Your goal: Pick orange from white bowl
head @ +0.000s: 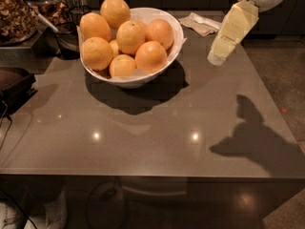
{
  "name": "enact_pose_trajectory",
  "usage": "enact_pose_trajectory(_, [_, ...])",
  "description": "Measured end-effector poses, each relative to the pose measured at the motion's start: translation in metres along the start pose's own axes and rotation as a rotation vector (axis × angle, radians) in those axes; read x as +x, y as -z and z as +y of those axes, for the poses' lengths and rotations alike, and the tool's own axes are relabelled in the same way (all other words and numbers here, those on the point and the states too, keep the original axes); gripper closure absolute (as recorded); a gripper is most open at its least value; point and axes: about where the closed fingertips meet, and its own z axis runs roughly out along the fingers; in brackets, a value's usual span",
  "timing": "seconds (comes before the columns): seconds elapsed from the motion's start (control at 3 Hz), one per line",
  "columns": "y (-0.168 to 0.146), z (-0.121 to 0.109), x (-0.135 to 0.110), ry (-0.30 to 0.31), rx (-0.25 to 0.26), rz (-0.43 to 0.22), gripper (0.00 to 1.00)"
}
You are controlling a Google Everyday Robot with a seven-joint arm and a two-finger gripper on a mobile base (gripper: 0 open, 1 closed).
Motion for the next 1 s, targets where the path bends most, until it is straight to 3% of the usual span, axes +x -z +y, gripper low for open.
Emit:
enact_pose_trajectory(0.67, [-0.020, 0.003, -0.063, 0.099, -0.054, -0.039, 0.00])
enact_pose_trajectory(1.0, [-0.026, 0.003, -0.092, 0.160, -0.057, -0.054, 0.00])
